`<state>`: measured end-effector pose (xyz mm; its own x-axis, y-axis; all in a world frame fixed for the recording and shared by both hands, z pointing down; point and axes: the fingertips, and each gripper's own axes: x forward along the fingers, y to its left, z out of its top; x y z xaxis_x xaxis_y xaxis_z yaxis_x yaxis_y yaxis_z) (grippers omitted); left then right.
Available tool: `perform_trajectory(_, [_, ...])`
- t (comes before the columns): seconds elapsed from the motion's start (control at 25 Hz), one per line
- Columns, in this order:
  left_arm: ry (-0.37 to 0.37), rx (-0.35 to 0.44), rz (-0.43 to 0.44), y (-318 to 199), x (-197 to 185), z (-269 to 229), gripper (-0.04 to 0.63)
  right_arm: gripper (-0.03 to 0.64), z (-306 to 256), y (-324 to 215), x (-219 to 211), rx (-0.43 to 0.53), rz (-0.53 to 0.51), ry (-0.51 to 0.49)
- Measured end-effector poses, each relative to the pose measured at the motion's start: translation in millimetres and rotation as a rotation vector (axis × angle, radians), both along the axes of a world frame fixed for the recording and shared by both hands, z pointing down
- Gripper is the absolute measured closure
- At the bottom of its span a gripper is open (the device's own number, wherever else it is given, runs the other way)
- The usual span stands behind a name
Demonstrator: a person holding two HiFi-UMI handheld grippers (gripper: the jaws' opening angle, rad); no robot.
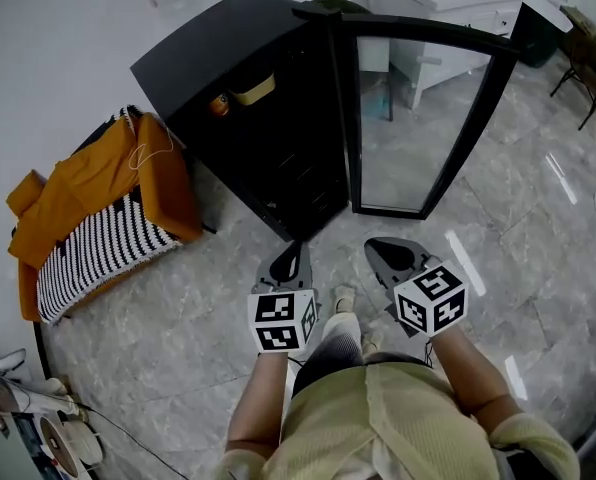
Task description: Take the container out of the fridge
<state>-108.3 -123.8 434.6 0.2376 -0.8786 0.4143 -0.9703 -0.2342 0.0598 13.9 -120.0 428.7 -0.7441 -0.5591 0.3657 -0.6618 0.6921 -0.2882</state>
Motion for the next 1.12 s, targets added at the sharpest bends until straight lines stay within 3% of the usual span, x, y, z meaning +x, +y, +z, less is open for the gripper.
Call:
perform_trajectory(0.56, [0.005, 0.031, -0.044, -65, -24, -3, 0.571, 0.588, 0, -71, -31, 0.008, -0.010, 0.019])
perform_trajectory(1.12, [0.003, 0.044, -0.083, -107, -58, -17, 0.571, 0.588, -28, -132, -90, 0.138, -0.187, 0.058])
